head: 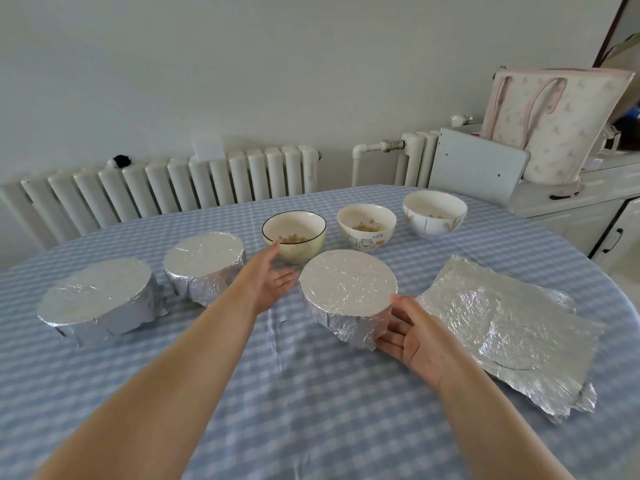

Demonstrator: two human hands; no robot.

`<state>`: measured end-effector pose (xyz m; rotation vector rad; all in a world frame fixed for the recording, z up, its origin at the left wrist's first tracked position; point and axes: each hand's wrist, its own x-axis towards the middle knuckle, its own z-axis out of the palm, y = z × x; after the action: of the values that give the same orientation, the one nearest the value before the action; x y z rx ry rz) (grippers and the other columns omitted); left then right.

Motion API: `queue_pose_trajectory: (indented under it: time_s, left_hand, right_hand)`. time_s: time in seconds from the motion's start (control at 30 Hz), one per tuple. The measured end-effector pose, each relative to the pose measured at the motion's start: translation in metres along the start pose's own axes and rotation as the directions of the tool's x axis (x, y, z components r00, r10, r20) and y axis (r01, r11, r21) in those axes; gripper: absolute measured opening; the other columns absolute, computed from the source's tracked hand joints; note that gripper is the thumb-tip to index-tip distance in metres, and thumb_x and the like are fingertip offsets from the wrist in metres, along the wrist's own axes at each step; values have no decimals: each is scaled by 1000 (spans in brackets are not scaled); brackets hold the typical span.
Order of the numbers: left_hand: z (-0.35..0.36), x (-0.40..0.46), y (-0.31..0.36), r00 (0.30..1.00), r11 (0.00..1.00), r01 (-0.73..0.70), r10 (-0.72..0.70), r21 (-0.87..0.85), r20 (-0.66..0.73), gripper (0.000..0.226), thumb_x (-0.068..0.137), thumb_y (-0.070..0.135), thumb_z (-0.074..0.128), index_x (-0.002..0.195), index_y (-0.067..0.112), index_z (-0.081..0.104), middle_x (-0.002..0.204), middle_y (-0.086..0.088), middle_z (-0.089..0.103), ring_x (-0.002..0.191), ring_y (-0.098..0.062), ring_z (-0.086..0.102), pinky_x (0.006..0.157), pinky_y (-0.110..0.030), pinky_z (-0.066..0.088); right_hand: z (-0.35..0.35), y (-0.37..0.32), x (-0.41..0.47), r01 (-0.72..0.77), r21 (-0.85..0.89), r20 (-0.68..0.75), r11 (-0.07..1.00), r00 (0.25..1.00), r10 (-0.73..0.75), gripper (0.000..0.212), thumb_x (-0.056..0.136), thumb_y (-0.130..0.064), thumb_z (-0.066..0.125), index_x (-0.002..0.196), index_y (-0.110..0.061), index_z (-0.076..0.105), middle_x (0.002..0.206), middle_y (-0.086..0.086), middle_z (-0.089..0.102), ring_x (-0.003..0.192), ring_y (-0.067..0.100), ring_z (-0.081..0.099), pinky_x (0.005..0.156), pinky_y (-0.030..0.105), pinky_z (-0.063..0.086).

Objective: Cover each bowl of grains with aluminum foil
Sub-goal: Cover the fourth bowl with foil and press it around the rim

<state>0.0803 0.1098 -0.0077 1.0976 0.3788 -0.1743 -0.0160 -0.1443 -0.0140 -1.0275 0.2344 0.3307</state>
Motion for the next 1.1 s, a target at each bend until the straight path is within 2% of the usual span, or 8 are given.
queue_pose_trajectory:
  time_s: [0.13,0.37,0.47,0.63,0.77,0.83,0.97,1.1]
  left_hand:
    - [16,15,3,998,997,27,-30,-72,-48,84,88,43,68,149,7,23,130,-29,55,118,-35,58,107,-46,43]
    - [18,24,7,993,997,14,-23,-76,-114,57,88,30,69,136,11,44,113,-21,63,94,-30,67,97,-44,51]
    - [15,19,14,992,998,1,-9,-63,-123,50,88,32,69,128,14,45,118,-25,62,100,-33,68,96,-43,52]
    - [10,0,40,990,993,-96,89,-63,-109,50,88,31,69,125,15,39,105,-27,65,91,-30,71,79,-39,59]
    - [7,-14,64,985,981,-165,159,-101,-67,69,87,31,71,142,11,34,107,-30,65,96,-32,71,81,-39,59]
    - [6,-22,72,982,977,-187,182,-101,-55,70,87,32,70,143,12,34,105,-30,65,95,-32,71,81,-39,59]
    - [2,-39,76,979,976,-202,200,-85,-30,65,88,35,68,140,13,37,106,-30,66,97,-32,71,84,-38,58]
    - [-4,-51,68,980,978,-197,195,-75,-24,59,88,35,67,136,13,40,100,-28,69,96,-32,71,84,-38,58]
  right_hand:
    - [1,-3,5,19,-14,-16,1000,1000,-20,32,91,-23,61,115,0,59,78,14,72,66,25,71,58,33,59]
    - [5,0,12,-6,-24,-38,1000,999,5,31,91,-21,61,114,0,59,78,14,72,66,25,71,61,34,60]
    - [11,1,20,-34,-29,-61,999,998,32,35,90,-21,63,117,-1,56,72,13,71,62,24,70,60,34,60]
    - [31,3,39,-65,-36,-86,997,994,62,30,88,-20,65,110,-4,53,66,12,68,56,23,66,56,36,60]
    - [54,6,63,-59,-33,-94,998,994,56,24,86,-18,68,100,-2,56,74,16,70,67,28,67,81,49,57]
    - [68,4,76,-66,-16,-87,998,994,64,25,86,-17,70,98,-2,54,88,20,70,79,31,69,86,52,55]
    - [95,3,103,-76,-16,-106,997,992,74,42,83,-20,73,109,0,47,93,23,67,84,33,70,65,42,57]
    - [102,0,117,-58,-29,-116,998,992,54,44,85,-23,71,114,-2,46,92,19,66,84,31,68,61,38,54]
